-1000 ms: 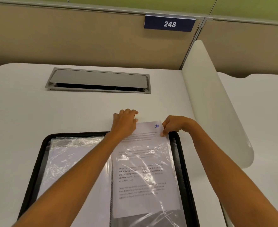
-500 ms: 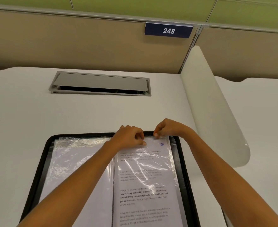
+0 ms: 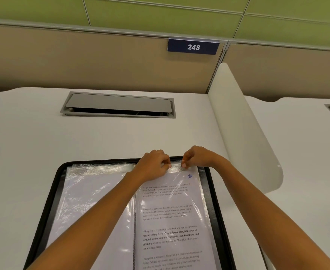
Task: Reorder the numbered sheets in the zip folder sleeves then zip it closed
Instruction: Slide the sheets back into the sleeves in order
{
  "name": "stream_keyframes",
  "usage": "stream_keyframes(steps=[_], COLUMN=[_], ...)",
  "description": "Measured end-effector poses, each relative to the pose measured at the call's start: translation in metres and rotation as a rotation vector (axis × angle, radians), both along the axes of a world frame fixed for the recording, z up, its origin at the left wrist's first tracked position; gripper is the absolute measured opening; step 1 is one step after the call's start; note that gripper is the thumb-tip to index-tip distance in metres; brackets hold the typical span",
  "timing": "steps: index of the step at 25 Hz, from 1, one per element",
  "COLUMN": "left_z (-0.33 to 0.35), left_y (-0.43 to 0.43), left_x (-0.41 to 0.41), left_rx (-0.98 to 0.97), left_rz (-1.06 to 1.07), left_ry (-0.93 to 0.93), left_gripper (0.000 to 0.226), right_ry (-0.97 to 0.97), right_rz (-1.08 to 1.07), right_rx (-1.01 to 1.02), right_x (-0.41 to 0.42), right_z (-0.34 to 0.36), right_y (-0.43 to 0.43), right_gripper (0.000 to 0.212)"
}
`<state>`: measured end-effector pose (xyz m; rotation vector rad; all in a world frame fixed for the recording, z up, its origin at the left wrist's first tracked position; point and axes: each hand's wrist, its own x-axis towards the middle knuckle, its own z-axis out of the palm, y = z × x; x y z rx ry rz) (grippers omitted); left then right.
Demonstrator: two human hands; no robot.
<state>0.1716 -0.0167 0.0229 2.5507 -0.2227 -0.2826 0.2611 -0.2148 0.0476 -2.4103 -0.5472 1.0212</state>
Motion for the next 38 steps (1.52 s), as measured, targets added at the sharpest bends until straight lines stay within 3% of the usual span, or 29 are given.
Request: stream_keyframes(steps=[8,13,18,22,27,30,34,38], left_z=[-0.010,-0.010,-0.012,-0.014,-0.013,-0.014,-0.017,-0.024], left_y=[-0.008,-0.016,-0.018,-0.018,0.008,0.030,0.054,0.076], left_x=[-0.008,-0.013,-0.018,-0.024,-0.041,-0.056,-0.078,-0.102], left_rx=[-0.021,-0.030,-0.024,-0.019,0.072,0.078,0.108,0.131], left_rz=[0.017,0.053,0.063,0.156,0.242,0.302,0.349,0.438], left_ry=[0.156,0.042,0.077,-0.089,-0.182,-0.220,-0.211,-0.198], left_gripper=[0.016,0.017,0.020,0.019,0.032,0.033,0.032,0.032], right_ry=[-0.092,-0.110,-0.108,-0.143,-0.296,-0.434,-0.661,-0.780], right_rz=[-0.057,-0.081,-0.110,-0.158,-0.274,-0.347,-0.394,-0.358], right_rx=[0.025,0.041,0.058,0.052,-0.021,-0.164,-0.279,-0.228], right_x=[-0.010,-0.017,-0.021,-0.024,-0.030,-0.039,-0.065,-0.108], right_z=[0.001,-0.001,-0.004,-0.008,-0.019,-0.029,-0.041,-0.052], right_y=[-0.005,-0.009,-0.010,-0.011,-0.014,-0.017,-0.008,0.008], right_gripper=[0.004,0.003,0.003,0.006,0.006,0.009,0.027,0.039])
